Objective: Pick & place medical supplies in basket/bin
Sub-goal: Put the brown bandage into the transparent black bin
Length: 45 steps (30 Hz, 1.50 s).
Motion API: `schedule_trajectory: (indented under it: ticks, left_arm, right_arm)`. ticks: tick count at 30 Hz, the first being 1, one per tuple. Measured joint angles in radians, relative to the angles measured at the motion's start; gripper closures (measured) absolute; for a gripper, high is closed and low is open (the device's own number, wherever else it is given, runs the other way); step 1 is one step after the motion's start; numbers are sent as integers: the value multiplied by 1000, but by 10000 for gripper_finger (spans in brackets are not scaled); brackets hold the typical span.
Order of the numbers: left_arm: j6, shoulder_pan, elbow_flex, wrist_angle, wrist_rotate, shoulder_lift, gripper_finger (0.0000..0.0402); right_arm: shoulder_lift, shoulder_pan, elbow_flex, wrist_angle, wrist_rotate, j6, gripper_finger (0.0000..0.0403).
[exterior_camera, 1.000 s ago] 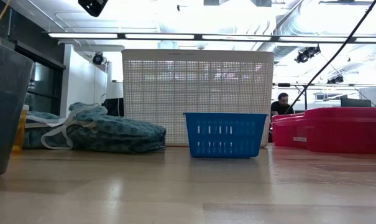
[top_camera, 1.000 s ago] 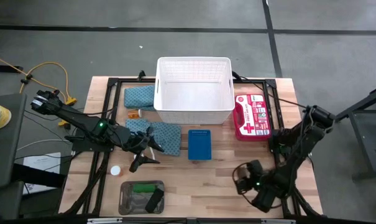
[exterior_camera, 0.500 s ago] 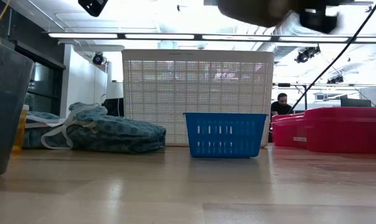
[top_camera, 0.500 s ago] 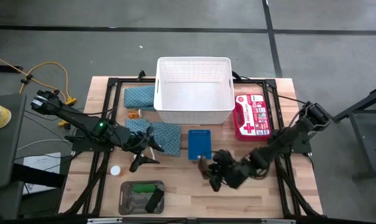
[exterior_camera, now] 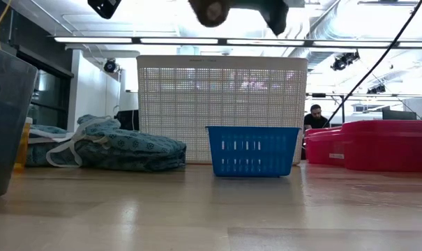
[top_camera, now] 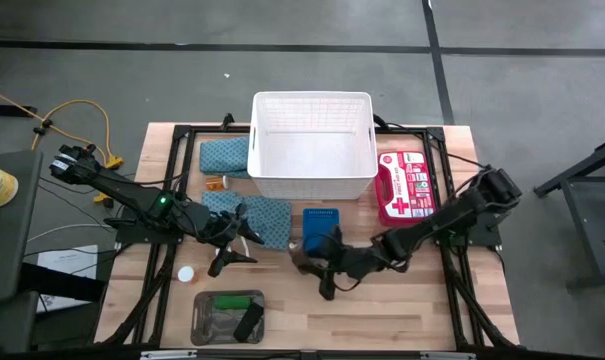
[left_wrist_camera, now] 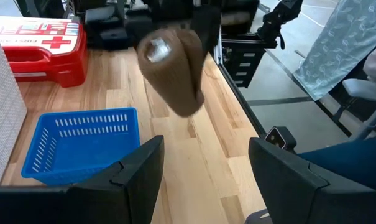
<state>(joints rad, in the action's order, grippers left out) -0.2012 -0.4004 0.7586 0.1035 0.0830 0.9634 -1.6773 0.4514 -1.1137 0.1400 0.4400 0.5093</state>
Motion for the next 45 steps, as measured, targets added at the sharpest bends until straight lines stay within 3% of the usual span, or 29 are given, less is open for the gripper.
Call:
schedule_trajectory:
  ticks: [12,31,45]
  left_arm:
    - [0,0,0,-3,0,0,174]
    - [0,0,0,-3,0,0,174]
    - [0,0,0,-41,0,0,174]
  right_arm:
    - [-149,-32,1,365,-13,-277,270]
    - [-161,-35,1,366,-32,-283,270]
    - [-160,-35,1,458,-32,-387,270]
